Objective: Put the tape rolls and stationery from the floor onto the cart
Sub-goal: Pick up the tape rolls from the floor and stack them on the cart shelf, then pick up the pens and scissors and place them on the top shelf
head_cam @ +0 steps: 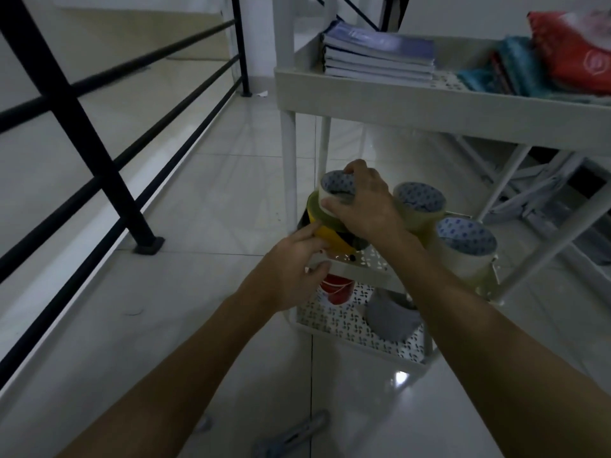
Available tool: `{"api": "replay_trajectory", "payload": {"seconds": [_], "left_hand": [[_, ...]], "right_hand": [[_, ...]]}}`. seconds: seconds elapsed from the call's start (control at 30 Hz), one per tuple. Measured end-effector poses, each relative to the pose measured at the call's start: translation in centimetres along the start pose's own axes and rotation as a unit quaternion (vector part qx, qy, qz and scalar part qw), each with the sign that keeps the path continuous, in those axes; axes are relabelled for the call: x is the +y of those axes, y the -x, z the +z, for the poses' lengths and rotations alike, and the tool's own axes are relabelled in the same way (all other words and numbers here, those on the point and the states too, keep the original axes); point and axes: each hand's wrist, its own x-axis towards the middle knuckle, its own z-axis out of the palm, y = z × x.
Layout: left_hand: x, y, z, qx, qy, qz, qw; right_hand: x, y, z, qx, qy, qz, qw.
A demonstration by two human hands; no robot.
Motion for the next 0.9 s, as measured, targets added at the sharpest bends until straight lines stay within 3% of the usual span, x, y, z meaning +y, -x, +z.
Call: {"api": "replay_trajectory", "payload": {"seconds": [0.1, 0.17, 0.23, 0.3, 0.43, 0.63, 0.73, 0.9], "left_hand": [[0.1, 0.6, -0.4, 0.025, 0.017, 0.001, 1.000], [0.2, 1.7, -0.7, 0.060, 0.007, 0.011, 0.998], [0.2, 3.5, -0.8, 0.092, -0.012, -0.022, 0.995], [-0.1, 5.8, -0.1, 0.100, -0.001, -0.078, 0.992], [-1.1, 12.3, 3.1, 0.038, 0.044, -0.201, 0.978], [-2.0, 23.1, 8.0, -0.064, 0.048, -0.307, 0.948], [-2.0, 26.5, 9.0, -0.077, 0.049, -0.351, 0.932], [-1.6, 29.4, 9.0, -0.074, 0.032, -0.381, 0.921]], "right_hand": [[-0.1, 0.3, -0.4, -0.004, 0.027, -0.006, 1.000], [-0.2, 1.5, -0.6, 0.047, 0.035, -0.049, 0.997], [-0.1, 4.0, -0.5, 0.105, 0.009, -0.109, 0.988], [0.2, 7.3, -0.1, 0.109, -0.053, -0.150, 0.981], [3.0, 14.3, 4.5, -0.025, -0.108, -0.135, 0.985], [9.0, 22.6, 13.8, -0.310, -0.026, -0.053, 0.949], [10.6, 25.2, 17.4, -0.343, 0.039, -0.104, 0.933], [10.9, 27.9, 20.0, -0.331, 0.048, -0.174, 0.926]]}}
